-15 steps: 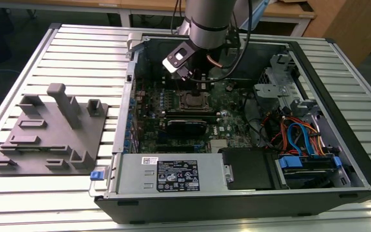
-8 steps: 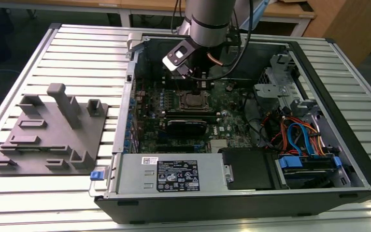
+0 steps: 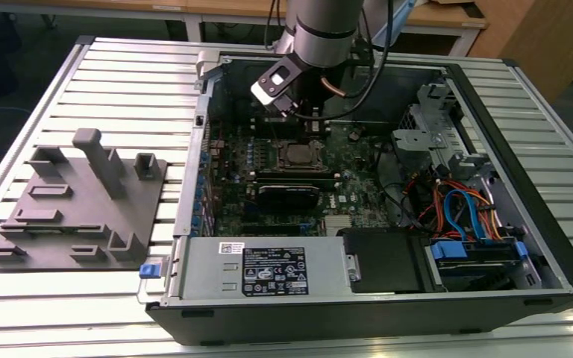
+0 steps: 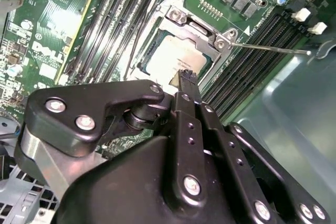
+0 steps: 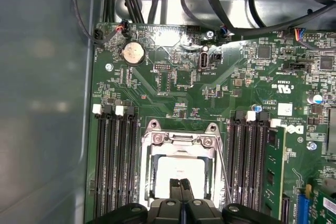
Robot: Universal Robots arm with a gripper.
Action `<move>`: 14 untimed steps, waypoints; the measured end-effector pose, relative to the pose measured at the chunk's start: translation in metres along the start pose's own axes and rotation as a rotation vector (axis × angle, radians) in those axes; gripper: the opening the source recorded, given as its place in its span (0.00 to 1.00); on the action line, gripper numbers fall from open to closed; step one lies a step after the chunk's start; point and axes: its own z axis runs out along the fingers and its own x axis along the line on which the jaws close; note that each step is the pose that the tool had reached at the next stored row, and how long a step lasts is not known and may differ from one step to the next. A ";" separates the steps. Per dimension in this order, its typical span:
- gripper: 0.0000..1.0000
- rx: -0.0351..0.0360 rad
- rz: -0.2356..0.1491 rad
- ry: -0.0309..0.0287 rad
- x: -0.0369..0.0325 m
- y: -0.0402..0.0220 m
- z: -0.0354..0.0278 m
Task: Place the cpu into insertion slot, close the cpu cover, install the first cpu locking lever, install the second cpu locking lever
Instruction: 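Install the first cpu locking lever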
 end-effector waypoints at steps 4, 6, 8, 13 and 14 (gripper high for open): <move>0.11 0.0000 0.000 0.0000 0.0002 -0.0001 -0.0051; 0.11 0.0000 0.000 0.0000 0.0004 -0.0001 -0.0076; 0.11 0.0000 0.000 0.0000 0.0005 -0.0001 -0.0105; 0.11 0.0000 0.000 0.0000 0.0008 -0.0002 -0.0175; 0.11 0.0000 0.000 0.0000 0.0009 -0.0002 -0.0189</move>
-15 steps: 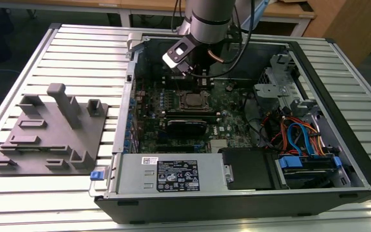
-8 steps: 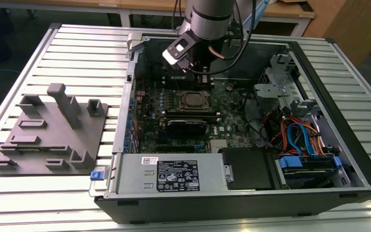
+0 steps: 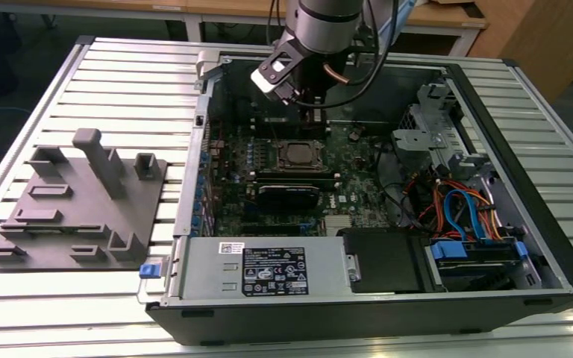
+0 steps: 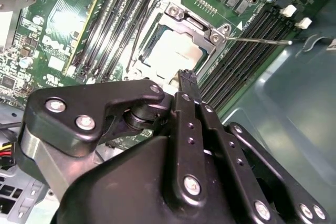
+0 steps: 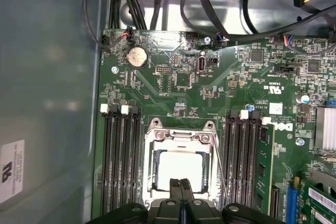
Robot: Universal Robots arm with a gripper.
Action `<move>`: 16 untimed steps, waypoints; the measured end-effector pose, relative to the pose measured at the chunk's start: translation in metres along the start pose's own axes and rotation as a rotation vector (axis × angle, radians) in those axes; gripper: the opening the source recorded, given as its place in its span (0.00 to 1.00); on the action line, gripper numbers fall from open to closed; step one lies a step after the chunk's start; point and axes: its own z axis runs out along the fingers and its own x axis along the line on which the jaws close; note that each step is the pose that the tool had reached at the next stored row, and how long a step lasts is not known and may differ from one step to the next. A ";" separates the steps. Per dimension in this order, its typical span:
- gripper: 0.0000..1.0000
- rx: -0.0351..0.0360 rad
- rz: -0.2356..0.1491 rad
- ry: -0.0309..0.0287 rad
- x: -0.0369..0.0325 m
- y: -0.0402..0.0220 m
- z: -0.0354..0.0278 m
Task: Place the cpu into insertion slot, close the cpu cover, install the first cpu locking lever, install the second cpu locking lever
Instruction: 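Install the first cpu locking lever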
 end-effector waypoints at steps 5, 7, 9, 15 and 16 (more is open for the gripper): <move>0.11 -0.0002 0.000 0.0004 0.0001 0.0000 -0.0024; 0.11 0.0000 0.000 0.0003 0.0001 0.0000 -0.0025; 0.11 -0.0001 0.000 0.0003 0.0001 0.0000 -0.0025; 0.11 0.0000 -0.002 0.0004 0.0001 0.0000 -0.0025; 0.11 0.0001 -0.004 0.0003 0.0001 0.0000 -0.0025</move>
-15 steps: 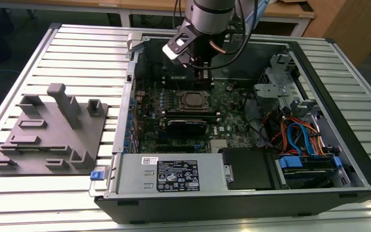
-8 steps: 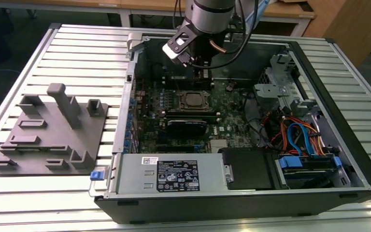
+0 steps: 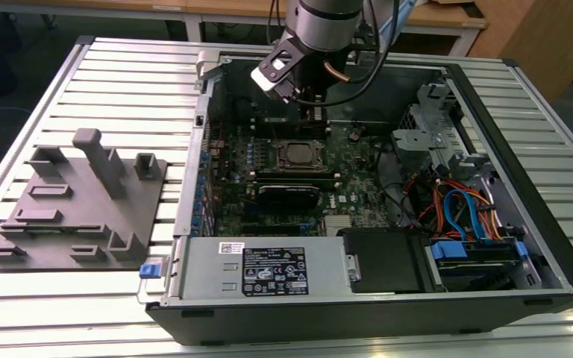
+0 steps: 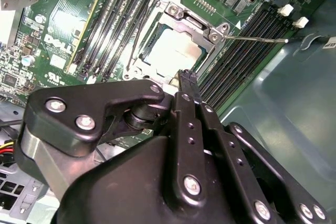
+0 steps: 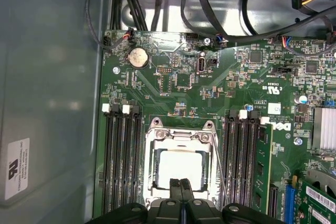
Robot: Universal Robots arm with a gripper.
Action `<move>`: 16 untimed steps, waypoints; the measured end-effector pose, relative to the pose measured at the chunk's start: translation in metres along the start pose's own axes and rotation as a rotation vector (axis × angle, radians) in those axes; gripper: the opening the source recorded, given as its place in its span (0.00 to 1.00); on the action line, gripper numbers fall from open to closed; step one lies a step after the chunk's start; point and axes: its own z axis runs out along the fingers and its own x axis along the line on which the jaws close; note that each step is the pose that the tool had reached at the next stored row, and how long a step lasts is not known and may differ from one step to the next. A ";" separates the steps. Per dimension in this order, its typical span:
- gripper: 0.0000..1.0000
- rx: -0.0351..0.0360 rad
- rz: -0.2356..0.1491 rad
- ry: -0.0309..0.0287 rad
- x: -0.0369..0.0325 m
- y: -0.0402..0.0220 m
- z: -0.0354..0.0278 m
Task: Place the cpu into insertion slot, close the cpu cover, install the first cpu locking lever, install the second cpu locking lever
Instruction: 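Install the first cpu locking lever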
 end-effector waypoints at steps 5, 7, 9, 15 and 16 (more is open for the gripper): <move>0.11 0.0006 -0.012 -0.0002 0.0000 0.0000 0.0000; 0.11 0.0008 -0.017 -0.0002 0.0000 0.0000 0.0000; 0.11 0.0010 -0.022 -0.0002 0.0000 0.0000 0.0000; 0.11 0.0020 -0.042 -0.0005 0.0000 0.0000 0.0000; 0.11 0.0021 -0.045 -0.0005 0.0000 0.0000 0.0000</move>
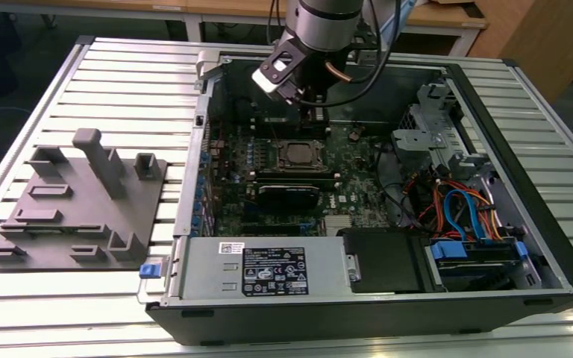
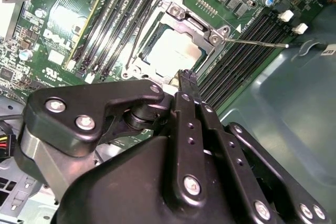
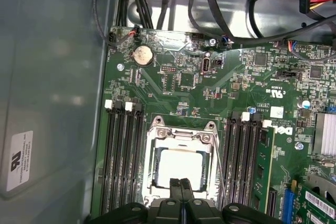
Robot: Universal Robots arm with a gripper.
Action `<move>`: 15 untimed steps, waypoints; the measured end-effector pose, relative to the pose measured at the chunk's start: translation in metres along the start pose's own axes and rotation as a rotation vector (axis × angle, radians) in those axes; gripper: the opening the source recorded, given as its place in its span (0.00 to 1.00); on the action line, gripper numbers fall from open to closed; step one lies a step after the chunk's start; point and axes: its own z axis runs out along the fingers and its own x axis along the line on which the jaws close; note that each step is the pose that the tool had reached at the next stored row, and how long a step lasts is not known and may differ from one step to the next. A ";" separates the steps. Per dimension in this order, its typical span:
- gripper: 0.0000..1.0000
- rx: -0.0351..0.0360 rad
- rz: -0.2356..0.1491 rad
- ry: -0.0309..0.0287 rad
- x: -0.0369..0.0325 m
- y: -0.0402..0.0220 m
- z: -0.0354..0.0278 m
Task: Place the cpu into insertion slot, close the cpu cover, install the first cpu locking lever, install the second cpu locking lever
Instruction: 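Install the first cpu locking lever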
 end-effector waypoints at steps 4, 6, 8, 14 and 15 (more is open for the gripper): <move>0.11 0.0006 -0.013 -0.0001 0.0000 0.0000 0.0000; 0.11 0.0009 -0.019 -0.0002 0.0000 0.0000 0.0000; 0.11 0.0012 -0.025 -0.0003 0.0000 0.0000 0.0000; 0.11 0.0020 -0.044 -0.0003 0.0000 0.0000 0.0000; 0.11 0.0022 -0.047 -0.0004 0.0000 0.0000 0.0000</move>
